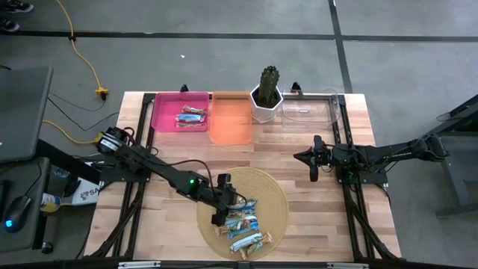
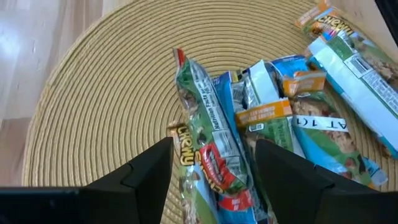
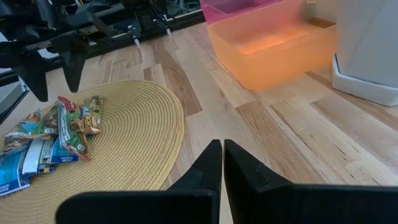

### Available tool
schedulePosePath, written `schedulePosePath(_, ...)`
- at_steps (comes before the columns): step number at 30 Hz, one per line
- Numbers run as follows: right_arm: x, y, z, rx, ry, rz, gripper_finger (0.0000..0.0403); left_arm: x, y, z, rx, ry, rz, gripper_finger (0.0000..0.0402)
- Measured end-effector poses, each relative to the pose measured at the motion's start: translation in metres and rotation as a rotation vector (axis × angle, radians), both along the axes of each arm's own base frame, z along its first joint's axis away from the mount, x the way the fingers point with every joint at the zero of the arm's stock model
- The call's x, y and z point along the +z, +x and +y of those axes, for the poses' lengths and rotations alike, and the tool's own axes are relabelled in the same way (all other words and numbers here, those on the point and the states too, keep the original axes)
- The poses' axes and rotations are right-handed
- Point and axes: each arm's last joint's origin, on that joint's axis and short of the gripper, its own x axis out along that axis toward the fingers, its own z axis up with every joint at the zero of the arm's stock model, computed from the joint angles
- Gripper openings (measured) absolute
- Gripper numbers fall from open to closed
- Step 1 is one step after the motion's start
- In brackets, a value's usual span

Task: Pick and place Granola Bars by type
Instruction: Put the red granola bar into the pink bin

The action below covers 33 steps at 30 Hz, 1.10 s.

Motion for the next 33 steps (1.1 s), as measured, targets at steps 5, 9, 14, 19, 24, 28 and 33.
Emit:
schedulePosePath(5, 0.000, 0.000, 0.000, 0.000, 0.000, 0.000, 0.0000, -0.006, 0.001, -0.001, -0.004, 0.003, 0.015, 0.0225)
schedulePosePath(9, 0.000, 0.000, 0.000, 0.000, 0.000, 0.001, 0.0000, -0.014, 0.004, -0.004, -0.003, 0.012, 0.020, 0.0225)
schedulePosePath(14, 0.000, 0.000, 0.000, 0.000, -0.001, 0.001, 0.0000, -0.020, 0.007, -0.005, 0.003, 0.007, 0.023, 0.0225)
schedulePosePath(19, 0.000, 0.000, 0.000, 0.001, -0.001, 0.002, 0.0000, -0.028, 0.008, -0.006, 0.008, 0.020, 0.036, 0.0225)
schedulePosePath(24, 0.000, 0.000, 0.000, 0.000, -0.001, 0.002, 0.0000, -0.039, 0.010, -0.007, 0.002, 0.012, 0.066, 0.0225)
schedulePosePath(28, 0.000, 0.000, 0.000, 0.000, -0.001, 0.002, 0.0000, -0.041, 0.011, -0.008, 0.011, -0.006, 0.071, 0.0225)
schedulePosePath(33, 0.000, 0.000, 0.000, 0.000, -0.001, 0.001, 0.0000, -0.041, 0.011, -0.007, 0.017, 0.001, 0.069, 0.0225)
